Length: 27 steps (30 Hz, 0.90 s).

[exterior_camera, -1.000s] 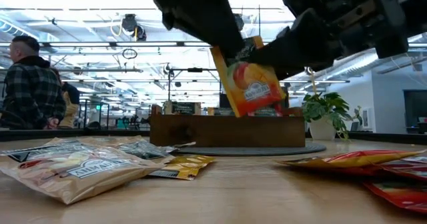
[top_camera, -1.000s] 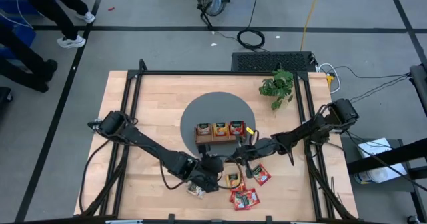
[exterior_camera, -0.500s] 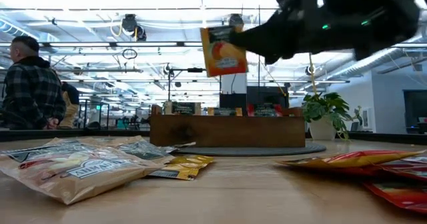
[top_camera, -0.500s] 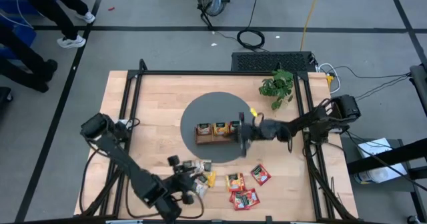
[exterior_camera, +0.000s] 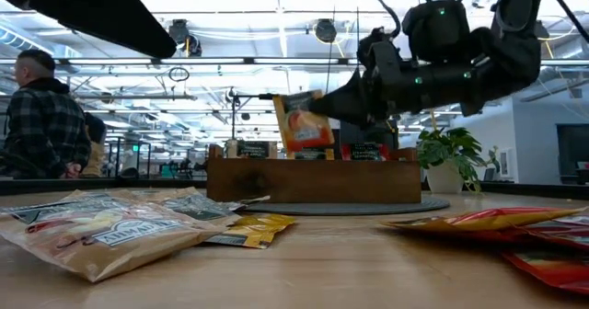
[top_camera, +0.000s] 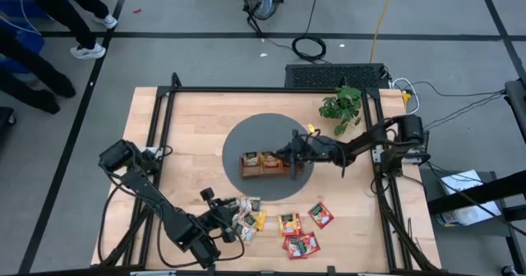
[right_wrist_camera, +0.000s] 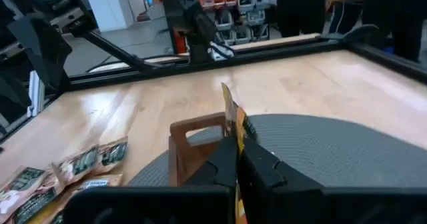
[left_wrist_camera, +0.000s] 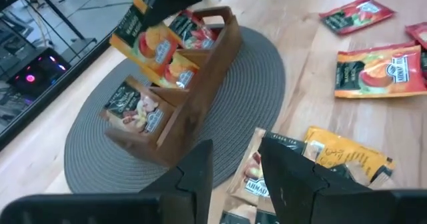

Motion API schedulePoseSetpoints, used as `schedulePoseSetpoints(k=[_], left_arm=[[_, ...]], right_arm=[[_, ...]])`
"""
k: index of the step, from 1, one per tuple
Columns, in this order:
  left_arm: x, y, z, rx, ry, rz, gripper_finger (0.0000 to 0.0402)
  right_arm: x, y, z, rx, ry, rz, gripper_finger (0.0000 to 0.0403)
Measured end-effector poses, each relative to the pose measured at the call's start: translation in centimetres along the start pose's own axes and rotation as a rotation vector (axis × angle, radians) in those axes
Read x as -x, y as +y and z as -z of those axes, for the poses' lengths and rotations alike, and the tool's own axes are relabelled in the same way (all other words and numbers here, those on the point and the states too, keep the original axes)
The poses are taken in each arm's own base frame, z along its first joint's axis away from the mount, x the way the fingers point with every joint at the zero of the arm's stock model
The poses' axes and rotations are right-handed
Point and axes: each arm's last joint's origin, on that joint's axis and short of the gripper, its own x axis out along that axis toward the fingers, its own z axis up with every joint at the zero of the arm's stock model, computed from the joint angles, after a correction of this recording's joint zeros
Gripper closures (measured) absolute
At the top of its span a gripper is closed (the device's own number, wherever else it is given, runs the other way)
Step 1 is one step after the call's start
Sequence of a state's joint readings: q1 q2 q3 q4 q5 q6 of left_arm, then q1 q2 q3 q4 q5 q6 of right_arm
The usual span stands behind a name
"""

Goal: Pick & Place Tea
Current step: Put the top orange tea bag into the middle slot of the wooden organizer

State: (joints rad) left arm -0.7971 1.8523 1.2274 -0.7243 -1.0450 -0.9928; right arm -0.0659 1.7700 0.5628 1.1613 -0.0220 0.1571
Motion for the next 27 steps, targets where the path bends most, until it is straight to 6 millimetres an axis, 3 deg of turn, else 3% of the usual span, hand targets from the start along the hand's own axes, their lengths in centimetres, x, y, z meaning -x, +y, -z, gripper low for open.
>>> schedulePoseSetpoints(k=[7,22,27], left_arm=[[0.0,-0.1,-0.1,0.007,0.000,0.009,0.0271],[0.0,-0.2,-0.1,0.005,-0.002,0.016,0.0271],[0.0,-0.2,-0.1,0.005,-0.001,0.017,0.0271]], right_arm=[[-0.4,0.0,1.8,0.004,0.038,0.074,0.0403],[-0.4,1.0,2.1,0.000,0.053,0.084,0.0403],[-0.4,1.2,2.3,0.006,0.063,0.075,0.0386]])
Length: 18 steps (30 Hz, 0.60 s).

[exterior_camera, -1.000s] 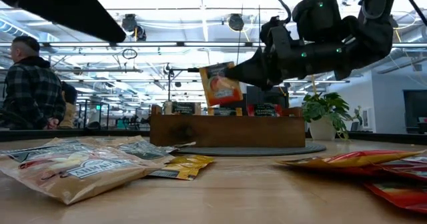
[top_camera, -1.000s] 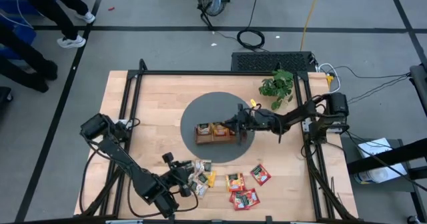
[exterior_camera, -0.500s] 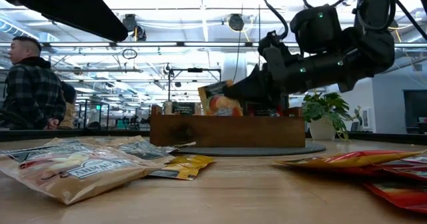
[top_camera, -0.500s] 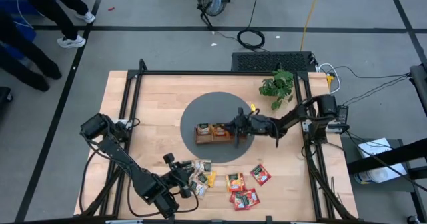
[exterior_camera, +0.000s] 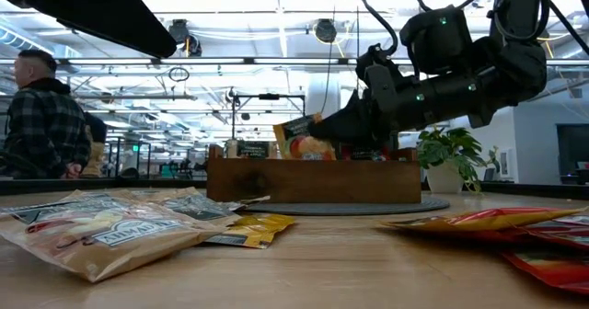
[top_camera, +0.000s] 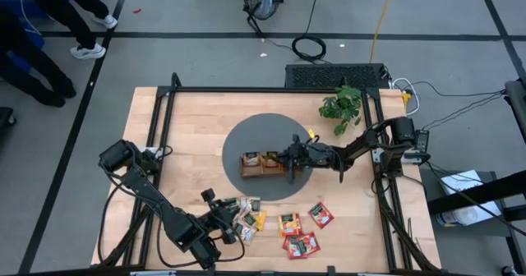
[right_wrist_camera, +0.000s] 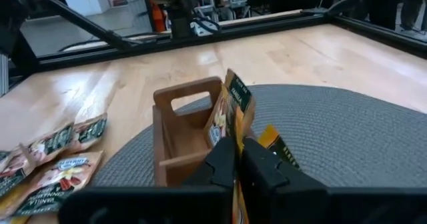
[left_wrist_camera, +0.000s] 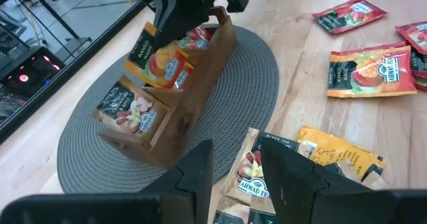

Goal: Pick & Place Tea
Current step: Put the top orange tea bag into the middle slot of the wooden organizer, then put the brown tea bag into the left slot of the wooden organizer

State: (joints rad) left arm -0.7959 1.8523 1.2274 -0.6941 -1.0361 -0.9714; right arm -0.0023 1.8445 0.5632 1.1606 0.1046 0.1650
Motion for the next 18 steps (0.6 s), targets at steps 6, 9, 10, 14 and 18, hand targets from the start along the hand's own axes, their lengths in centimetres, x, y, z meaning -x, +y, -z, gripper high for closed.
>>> schedulePoseSetpoints(k=[6,9,10,14,18], left_arm=[[0.0,0.0,0.1,-0.004,0.027,0.017,0.0271],[-0.1,0.0,0.1,-0.003,0.028,0.016,0.0271],[-0.1,0.0,0.1,-0.003,0.028,0.015,0.0271],[-0.1,0.0,0.1,-0.002,0.029,0.016,0.0271],[-0.1,0.0,0.1,-0.002,0.030,0.015,0.0271]], right_arm=[[0.0,0.2,0.0,-0.003,-0.002,-0.002,0.0347],[0.0,0.1,0.0,-0.003,-0.002,-0.001,0.0327],[0.0,0.1,-0.1,0.001,-0.006,-0.001,0.0322],[0.3,0.1,-1.1,0.068,-0.056,0.047,0.0312],[0.7,0.1,-2.4,0.166,-0.093,0.100,0.0317]])
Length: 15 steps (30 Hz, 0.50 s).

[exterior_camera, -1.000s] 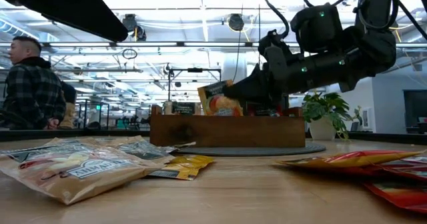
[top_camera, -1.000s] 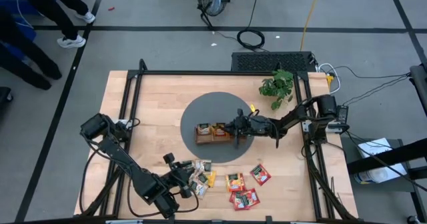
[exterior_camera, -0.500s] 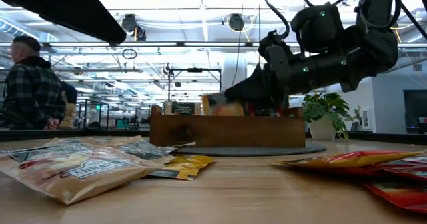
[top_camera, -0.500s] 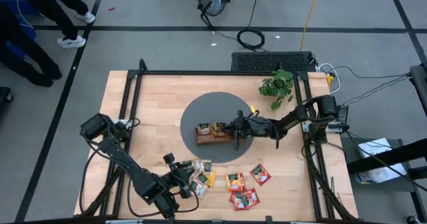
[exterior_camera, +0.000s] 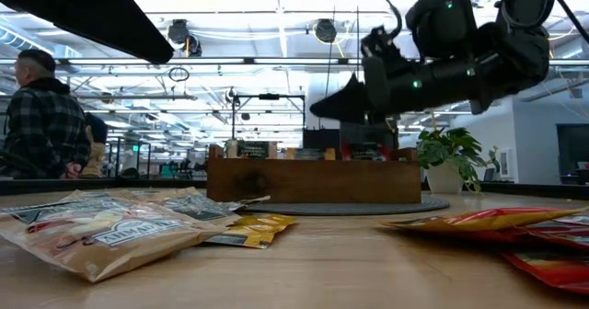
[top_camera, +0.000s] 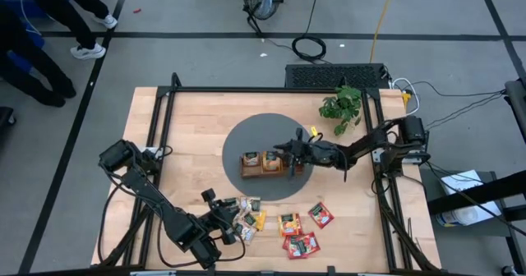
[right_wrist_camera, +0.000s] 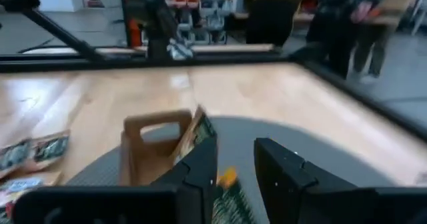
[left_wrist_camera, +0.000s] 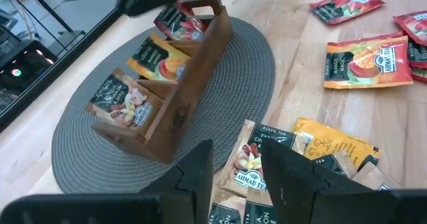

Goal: Pick & Place Tea
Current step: Put the brown tea bag into the left slot of the wooden organizer

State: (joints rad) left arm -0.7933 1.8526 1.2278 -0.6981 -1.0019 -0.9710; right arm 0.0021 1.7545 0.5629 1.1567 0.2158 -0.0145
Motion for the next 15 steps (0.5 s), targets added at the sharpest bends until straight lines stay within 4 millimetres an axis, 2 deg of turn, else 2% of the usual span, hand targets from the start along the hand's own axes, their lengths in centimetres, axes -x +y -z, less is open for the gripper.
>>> schedulePoseSetpoints(k=[5,8,13,15], left_arm=[[0.0,0.0,0.0,-0.005,0.002,0.001,0.0271],[0.0,0.0,0.0,-0.006,0.012,0.009,0.0271],[0.1,-0.4,0.0,-0.010,0.046,0.062,0.0271],[0.3,-0.8,0.0,-0.026,0.049,0.096,0.0270]], right_arm=[[0.8,0.1,-1.7,0.030,0.002,-0.025,0.0330],[1.5,0.9,-2.1,0.055,0.058,-0.149,0.0340],[3.0,4.5,-2.7,0.048,0.050,-0.541,0.0366],[3.7,6.2,-2.5,0.061,0.064,-0.618,0.0381]])
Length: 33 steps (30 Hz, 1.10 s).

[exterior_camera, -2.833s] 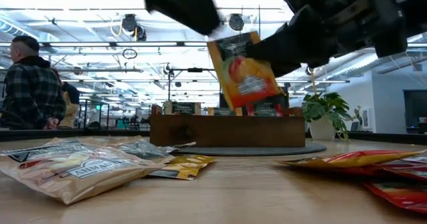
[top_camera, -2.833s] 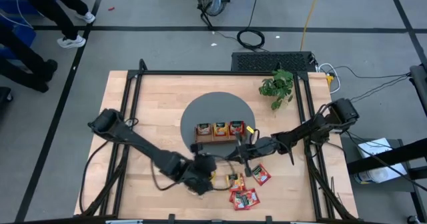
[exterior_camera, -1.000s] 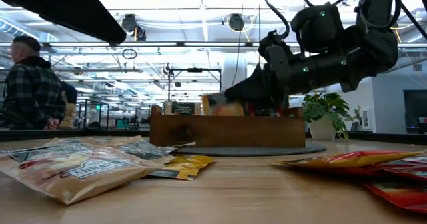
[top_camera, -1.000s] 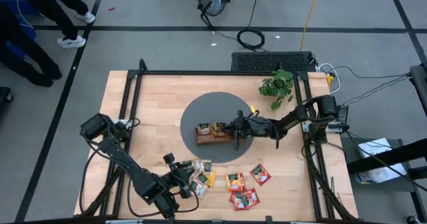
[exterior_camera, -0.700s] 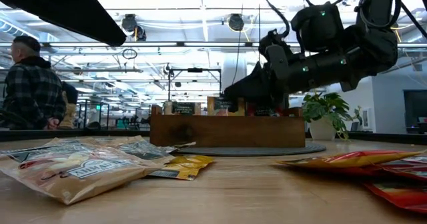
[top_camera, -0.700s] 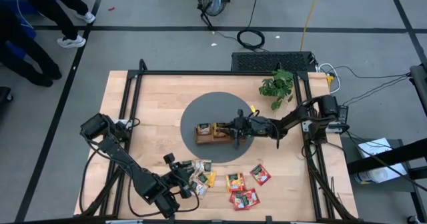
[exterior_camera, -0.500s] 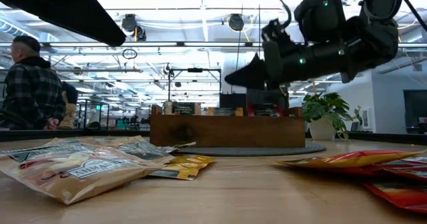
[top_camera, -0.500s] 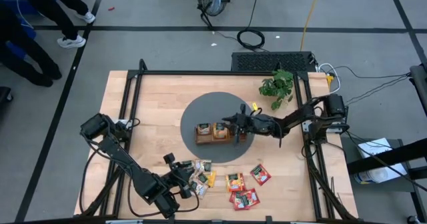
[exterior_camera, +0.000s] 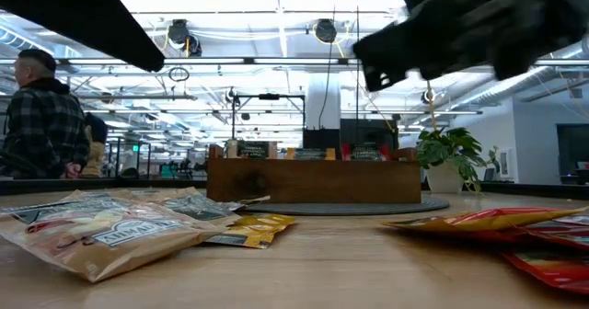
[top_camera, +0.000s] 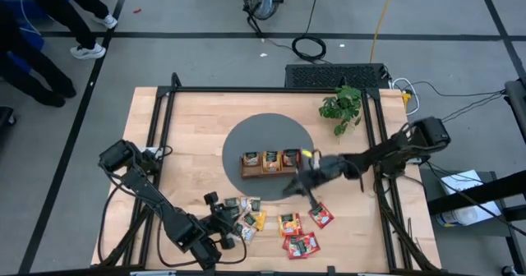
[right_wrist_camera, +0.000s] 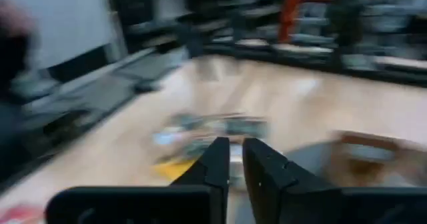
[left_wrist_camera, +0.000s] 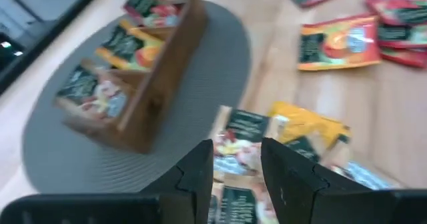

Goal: Pick & Place Tea
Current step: Put the brown tea bag into the left slot of the wooden organizer

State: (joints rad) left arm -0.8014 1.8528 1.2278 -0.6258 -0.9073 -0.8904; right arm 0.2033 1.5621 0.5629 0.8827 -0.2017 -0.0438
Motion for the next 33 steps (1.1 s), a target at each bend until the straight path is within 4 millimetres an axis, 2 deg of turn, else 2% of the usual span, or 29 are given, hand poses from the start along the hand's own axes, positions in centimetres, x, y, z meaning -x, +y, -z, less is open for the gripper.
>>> schedulePoseSetpoints(k=[4,7,14,20,26,33], left_arm=[[0.1,-0.6,-0.3,-0.016,-0.003,0.067,0.0270],[0.1,-0.9,-0.5,-0.007,0.011,0.110,0.0270],[0.3,-1.5,-0.4,0.083,0.108,0.238,0.0270],[1.0,-2.1,0.1,0.216,0.184,0.301,0.0270],[1.9,-2.6,0.6,0.322,0.189,0.316,0.0270],[1.1,-3.7,2.4,0.521,0.247,0.258,0.0270]], right_arm=[[-0.9,2.7,1.3,0.034,0.082,0.113,0.0399],[-1.5,4.1,2.6,0.063,0.122,0.104,0.0398],[-2.8,5.1,4.5,0.062,0.065,0.030,0.0400],[-5.6,5.7,3.8,0.052,0.016,-0.121,0.0402],[-9.7,6.3,3.9,0.078,0.140,-0.185,0.0402],[-13.2,6.7,3.0,0.174,0.116,-0.198,0.0402]])
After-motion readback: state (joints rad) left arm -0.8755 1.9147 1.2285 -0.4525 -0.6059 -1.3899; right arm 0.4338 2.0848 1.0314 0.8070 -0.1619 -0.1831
